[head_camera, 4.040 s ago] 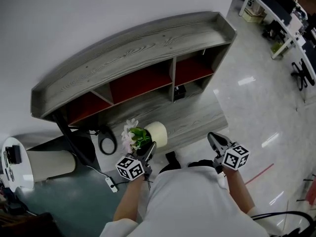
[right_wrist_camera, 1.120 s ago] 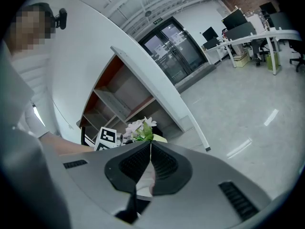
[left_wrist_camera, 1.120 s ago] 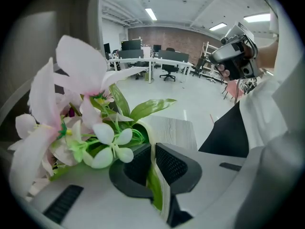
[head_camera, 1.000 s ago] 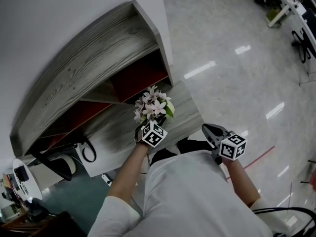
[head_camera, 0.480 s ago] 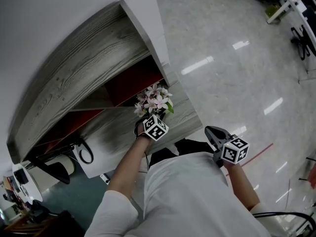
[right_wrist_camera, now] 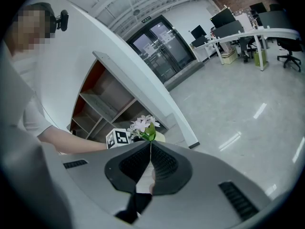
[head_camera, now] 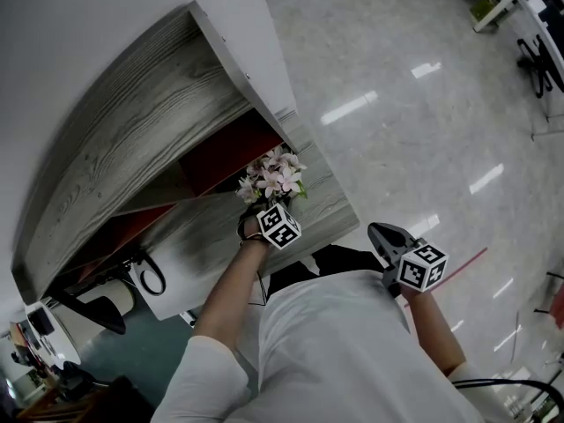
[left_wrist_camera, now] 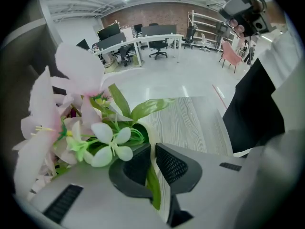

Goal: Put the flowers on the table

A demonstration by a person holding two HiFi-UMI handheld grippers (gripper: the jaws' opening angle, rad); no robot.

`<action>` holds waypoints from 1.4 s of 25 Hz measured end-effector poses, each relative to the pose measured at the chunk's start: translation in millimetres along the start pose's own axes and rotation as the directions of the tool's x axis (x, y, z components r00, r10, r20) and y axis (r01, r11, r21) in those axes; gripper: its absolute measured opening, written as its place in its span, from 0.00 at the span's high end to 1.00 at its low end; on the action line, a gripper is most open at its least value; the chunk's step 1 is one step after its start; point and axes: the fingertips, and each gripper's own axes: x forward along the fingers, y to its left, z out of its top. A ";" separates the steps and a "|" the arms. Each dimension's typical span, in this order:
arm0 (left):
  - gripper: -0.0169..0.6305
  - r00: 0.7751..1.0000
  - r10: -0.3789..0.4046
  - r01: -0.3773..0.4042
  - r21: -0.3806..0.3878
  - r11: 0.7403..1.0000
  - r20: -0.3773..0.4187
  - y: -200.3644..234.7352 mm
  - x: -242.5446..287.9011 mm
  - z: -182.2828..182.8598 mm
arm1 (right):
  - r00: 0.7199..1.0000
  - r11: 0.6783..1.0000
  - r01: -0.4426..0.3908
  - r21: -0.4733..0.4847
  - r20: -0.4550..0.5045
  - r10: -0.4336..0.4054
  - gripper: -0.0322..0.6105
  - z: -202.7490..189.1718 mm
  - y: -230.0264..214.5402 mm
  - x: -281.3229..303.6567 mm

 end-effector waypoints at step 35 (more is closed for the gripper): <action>0.95 0.951 0.273 -0.259 -0.110 0.960 0.147 2.7 -90.1 8.8 | 0.995 0.988 -0.104 -0.117 -0.025 0.101 0.92 -2.8 40.5 18.1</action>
